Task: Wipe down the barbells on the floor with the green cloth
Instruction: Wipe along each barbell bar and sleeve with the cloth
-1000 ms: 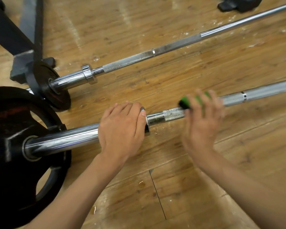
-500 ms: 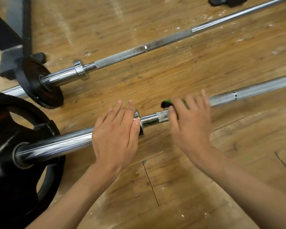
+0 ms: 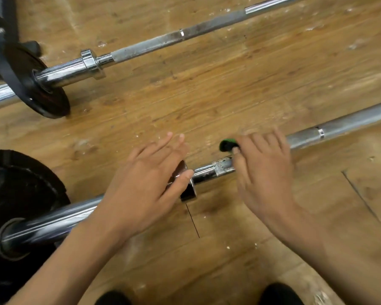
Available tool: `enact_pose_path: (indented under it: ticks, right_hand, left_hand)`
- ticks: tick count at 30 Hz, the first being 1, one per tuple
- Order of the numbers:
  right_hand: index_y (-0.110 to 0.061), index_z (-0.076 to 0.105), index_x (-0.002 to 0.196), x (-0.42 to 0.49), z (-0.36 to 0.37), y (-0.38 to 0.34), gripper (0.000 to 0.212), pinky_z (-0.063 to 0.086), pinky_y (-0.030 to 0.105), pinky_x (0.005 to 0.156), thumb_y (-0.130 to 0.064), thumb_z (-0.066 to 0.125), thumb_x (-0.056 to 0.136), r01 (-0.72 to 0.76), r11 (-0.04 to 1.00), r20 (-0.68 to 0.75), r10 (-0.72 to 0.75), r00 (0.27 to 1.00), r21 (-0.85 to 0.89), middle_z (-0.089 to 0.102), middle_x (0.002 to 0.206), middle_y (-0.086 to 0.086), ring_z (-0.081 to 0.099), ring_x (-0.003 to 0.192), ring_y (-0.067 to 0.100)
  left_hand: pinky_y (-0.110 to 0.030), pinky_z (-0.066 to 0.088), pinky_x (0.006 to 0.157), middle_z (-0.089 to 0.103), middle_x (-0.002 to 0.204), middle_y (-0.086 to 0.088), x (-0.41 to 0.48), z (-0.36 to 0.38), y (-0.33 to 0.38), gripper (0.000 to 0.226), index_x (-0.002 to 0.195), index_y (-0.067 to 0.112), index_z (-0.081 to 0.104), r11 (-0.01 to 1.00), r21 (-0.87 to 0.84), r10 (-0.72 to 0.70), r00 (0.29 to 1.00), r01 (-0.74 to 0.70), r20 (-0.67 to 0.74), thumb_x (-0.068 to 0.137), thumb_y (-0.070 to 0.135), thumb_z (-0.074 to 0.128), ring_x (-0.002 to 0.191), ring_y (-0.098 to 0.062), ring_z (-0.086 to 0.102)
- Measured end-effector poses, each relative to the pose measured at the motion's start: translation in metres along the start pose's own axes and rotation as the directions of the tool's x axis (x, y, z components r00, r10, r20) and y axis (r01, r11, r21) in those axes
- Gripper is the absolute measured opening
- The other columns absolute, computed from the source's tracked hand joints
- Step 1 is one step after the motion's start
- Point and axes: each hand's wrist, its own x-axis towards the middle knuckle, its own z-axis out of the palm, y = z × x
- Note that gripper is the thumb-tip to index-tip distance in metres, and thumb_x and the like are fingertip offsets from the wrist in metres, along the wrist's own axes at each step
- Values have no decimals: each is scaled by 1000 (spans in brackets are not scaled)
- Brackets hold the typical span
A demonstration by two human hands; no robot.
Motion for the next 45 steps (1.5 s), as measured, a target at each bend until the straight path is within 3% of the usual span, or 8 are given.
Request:
enact_pose_path:
  ticks: [4, 12, 19, 26, 29, 33, 39, 45]
  right_hand:
    - [-15, 67, 122, -24, -5, -10, 31, 32, 47, 121, -28, 44, 105, 336, 941, 144, -339, 930, 42, 67, 104, 3, 61, 98, 29]
    - [-12, 71, 104, -37, -53, 46, 29, 27, 51, 121, -25, 45, 100, -199, 970, 110, 215, 970, -140, 67, 98, 9, 55, 100, 35]
    - [-15, 65, 116, -70, -37, -24, 29, 19, 48, 127, -30, 43, 105, 191, 979, 270, -204, 941, 74, 69, 98, 1, 65, 96, 26]
    - [-12, 71, 99, -54, -70, 66, 27, 22, 63, 121, -30, 50, 100, -251, 954, 123, 272, 954, -161, 66, 94, 10, 60, 95, 37]
    - [-15, 74, 97, -61, -54, 17, 28, 31, 62, 116, -28, 50, 101, -77, 995, 179, 88, 980, -66, 66, 88, 7, 58, 88, 31]
    - [-22, 75, 112, -74, -44, -18, 32, 14, 49, 128, -34, 46, 105, 192, 977, 288, -211, 934, 95, 68, 94, -5, 62, 92, 19]
    - [-17, 74, 86, -50, -72, 46, 43, 9, 57, 126, -38, 38, 96, -151, 957, 268, 217, 939, -248, 61, 79, -1, 64, 87, 33]
    - [-21, 73, 112, -90, -46, -30, 28, 15, 57, 126, -30, 49, 100, 195, 978, 306, -206, 930, 68, 68, 102, -2, 61, 99, 24]
  left_hand:
    - [-30, 18, 121, 34, 168, -4, -10, 10, 14, 86, 157, 20, 43, 995, -18, -94, 981, 99, 171, 100, 74, 9, 158, -17, 24]
    - [-42, 27, 116, 55, 153, -12, -45, 22, 45, 73, 143, 16, 54, 997, 7, -81, 985, 81, 151, 105, 68, 20, 147, -30, 45]
    - [-55, 42, 111, 60, 147, -9, -59, 28, 54, 81, 150, 15, 49, 984, -131, -101, 982, 123, 161, 96, 74, 35, 144, -30, 48]
    - [-43, 40, 112, 65, 140, -12, -63, 26, 64, 75, 146, 10, 50, 997, -15, -74, 985, 77, 155, 101, 67, 32, 138, -27, 53]
    - [-37, 31, 111, 68, 132, -15, -62, 26, 66, 68, 141, 7, 55, 998, 19, -64, 989, 62, 133, 101, 60, 37, 129, -26, 55]
    - [-38, 27, 115, 69, 130, -14, -65, 25, 67, 70, 140, 6, 55, 997, 24, -71, 984, 68, 161, 101, 61, 36, 129, -28, 59]
    - [-37, 26, 115, 71, 124, -8, -68, 24, 69, 65, 133, 12, 57, 997, 26, -77, 980, 73, 183, 102, 65, 35, 126, -27, 62]
    - [-37, 27, 113, 72, 121, -5, -68, 25, 72, 64, 131, 12, 60, 997, 5, -73, 983, 73, 169, 96, 62, 43, 122, -27, 63]
